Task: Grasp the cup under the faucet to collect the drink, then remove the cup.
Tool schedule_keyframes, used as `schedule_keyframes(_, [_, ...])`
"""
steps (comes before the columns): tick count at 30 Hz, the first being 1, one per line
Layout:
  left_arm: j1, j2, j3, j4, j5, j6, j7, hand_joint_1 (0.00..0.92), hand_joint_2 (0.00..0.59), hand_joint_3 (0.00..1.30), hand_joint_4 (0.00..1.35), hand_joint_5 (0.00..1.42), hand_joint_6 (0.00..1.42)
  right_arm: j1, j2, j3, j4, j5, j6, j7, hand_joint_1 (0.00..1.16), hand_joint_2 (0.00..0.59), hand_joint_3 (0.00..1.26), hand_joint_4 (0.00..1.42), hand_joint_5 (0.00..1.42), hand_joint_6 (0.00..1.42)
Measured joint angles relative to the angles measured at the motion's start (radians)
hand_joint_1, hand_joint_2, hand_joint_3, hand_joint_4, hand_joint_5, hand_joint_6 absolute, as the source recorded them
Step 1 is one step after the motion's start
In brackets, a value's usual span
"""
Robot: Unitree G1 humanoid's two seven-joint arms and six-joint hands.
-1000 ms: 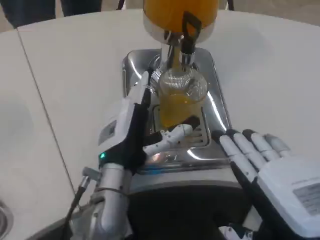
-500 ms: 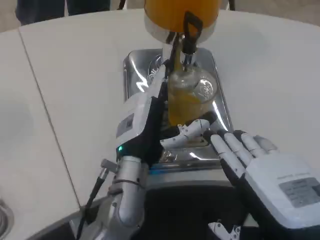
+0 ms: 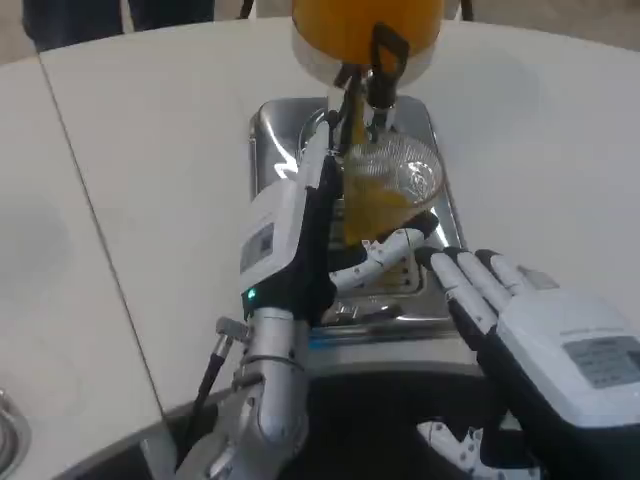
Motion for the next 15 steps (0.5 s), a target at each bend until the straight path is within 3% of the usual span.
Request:
schedule_keyframes(5, [-0.018, -0.002, -0.016, 0.026, 0.005, 0.001, 0.032, 0.452, 0.06, 0.04, 0.08, 0.4, 0.53, -0.001, 0.023, 0.013, 0.003, -0.021, 0.018, 0.014, 0.52, 0.415, 0.0, 0.0, 0.0, 0.06])
schedule_keyframes(9, [-0.024, -0.024, -0.044, 0.036, 0.034, 0.021, 0.095, 0.461, 0.059, 0.15, 0.22, 0.62, 0.86, -0.007, 0.048, 0.022, 0.005, -0.045, 0.035, 0.031, 0.5, 0.422, 0.0, 0.0, 0.0, 0.08])
schedule_keyframes(13, [-0.041, -0.048, -0.06, 0.063, 0.055, 0.061, 0.171, 0.473, 0.054, 0.39, 0.51, 0.94, 1.23, -0.016, 0.062, 0.033, 0.005, -0.07, 0.037, 0.041, 0.5, 0.422, 0.0, 0.0, 0.0, 0.08])
schedule_keyframes(14, [-0.047, -0.06, -0.067, 0.079, 0.063, 0.069, 0.197, 0.48, 0.057, 0.48, 0.6, 1.03, 1.32, -0.016, 0.068, 0.034, 0.005, -0.08, 0.041, 0.055, 0.5, 0.421, 0.0, 0.0, 0.0, 0.08])
schedule_keyframes(15, [-0.052, -0.078, -0.071, 0.094, 0.067, 0.074, 0.223, 0.489, 0.054, 0.62, 0.79, 1.16, 1.4, -0.016, 0.075, 0.034, 0.004, -0.09, 0.046, 0.066, 0.48, 0.429, 0.0, 0.0, 0.0, 0.08])
